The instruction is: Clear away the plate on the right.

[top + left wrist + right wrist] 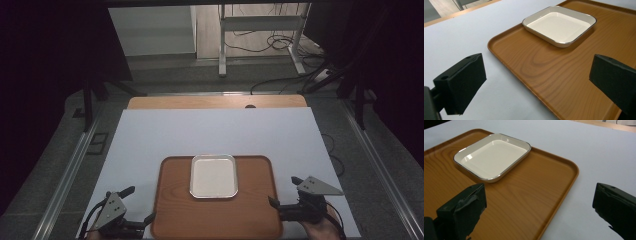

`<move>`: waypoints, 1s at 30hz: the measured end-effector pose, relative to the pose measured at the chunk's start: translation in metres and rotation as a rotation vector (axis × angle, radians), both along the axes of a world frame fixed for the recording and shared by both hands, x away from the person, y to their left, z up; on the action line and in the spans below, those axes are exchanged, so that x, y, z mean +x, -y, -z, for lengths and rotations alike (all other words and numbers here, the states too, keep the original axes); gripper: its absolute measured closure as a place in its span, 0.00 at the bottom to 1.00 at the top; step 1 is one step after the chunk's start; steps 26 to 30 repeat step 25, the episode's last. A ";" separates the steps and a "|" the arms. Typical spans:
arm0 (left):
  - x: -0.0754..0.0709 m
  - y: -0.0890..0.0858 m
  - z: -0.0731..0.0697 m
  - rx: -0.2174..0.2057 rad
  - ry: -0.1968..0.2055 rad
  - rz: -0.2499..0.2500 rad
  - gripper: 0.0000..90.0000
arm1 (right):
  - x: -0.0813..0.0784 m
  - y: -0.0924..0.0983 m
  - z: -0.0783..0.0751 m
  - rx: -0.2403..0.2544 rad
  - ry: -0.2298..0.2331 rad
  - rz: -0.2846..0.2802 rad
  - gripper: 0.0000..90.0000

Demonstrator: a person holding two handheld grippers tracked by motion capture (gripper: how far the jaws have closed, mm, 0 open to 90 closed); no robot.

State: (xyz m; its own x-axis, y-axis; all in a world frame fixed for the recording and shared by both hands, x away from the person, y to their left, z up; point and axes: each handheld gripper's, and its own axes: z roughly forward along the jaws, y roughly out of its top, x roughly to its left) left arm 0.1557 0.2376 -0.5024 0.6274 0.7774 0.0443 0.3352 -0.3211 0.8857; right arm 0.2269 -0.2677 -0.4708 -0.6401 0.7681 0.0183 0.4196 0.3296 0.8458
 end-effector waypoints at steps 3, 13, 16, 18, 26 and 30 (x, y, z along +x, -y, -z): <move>0.000 0.000 0.000 0.000 0.000 0.000 0.01 | -0.002 0.003 0.002 0.003 -0.002 0.008 0.00; 0.000 0.000 0.000 -0.001 0.001 0.000 0.01 | -0.009 0.016 0.008 0.004 -0.036 0.032 0.00; 0.000 0.000 0.000 0.000 0.001 0.000 0.01 | -0.009 0.018 0.012 0.001 -0.058 0.038 0.00; 0.000 0.000 0.000 -0.001 0.001 0.000 0.01 | -0.009 0.018 0.013 -0.004 -0.070 0.040 0.00; 0.000 0.000 0.000 0.000 0.000 0.002 0.01 | -0.008 0.018 0.014 -0.011 -0.078 0.046 0.00; 0.000 0.000 0.000 0.000 0.000 0.002 0.01 | -0.008 0.018 0.014 -0.011 -0.078 0.046 0.00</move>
